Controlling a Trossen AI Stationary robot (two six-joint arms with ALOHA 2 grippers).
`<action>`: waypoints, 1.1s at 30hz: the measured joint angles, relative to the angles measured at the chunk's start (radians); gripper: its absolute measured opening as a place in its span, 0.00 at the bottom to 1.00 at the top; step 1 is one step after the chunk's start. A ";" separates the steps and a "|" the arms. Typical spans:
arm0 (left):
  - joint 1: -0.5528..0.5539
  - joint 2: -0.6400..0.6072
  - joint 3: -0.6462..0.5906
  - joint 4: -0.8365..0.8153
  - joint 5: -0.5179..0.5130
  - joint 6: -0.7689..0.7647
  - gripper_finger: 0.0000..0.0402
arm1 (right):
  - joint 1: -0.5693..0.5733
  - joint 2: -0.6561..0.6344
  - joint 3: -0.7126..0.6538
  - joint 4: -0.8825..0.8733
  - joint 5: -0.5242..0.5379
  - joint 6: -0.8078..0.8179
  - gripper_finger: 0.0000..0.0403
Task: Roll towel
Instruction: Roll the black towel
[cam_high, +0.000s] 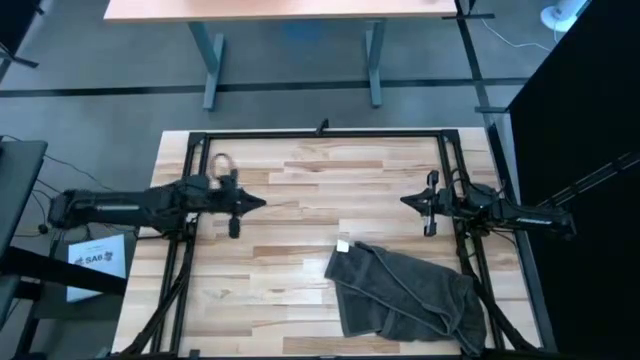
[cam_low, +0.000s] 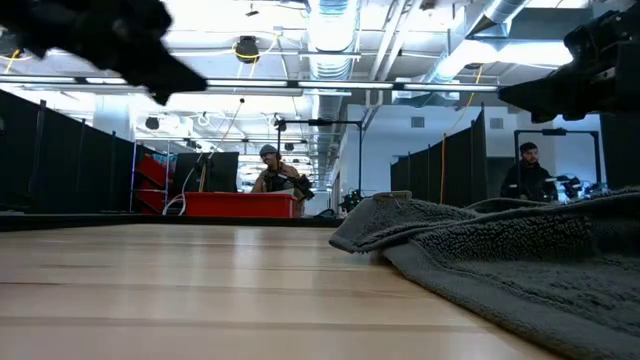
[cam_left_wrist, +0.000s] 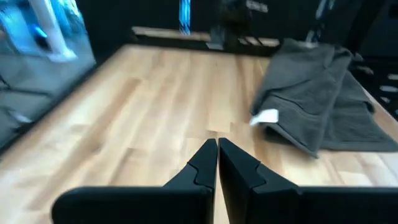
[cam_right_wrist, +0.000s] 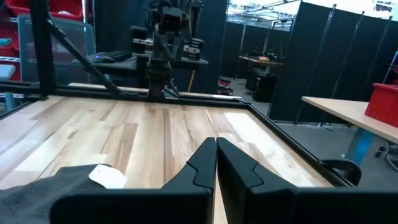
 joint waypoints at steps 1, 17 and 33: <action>-0.014 0.077 0.040 0.000 0.008 -0.016 0.00 | 0.000 0.000 0.000 0.003 0.002 0.000 0.00; -0.170 0.908 0.493 0.106 0.214 -0.621 0.02 | 0.009 0.000 0.000 0.002 -0.014 0.588 0.00; -0.216 1.171 0.560 0.214 0.265 -0.802 0.32 | 0.009 0.002 0.000 -0.011 -0.023 0.649 0.00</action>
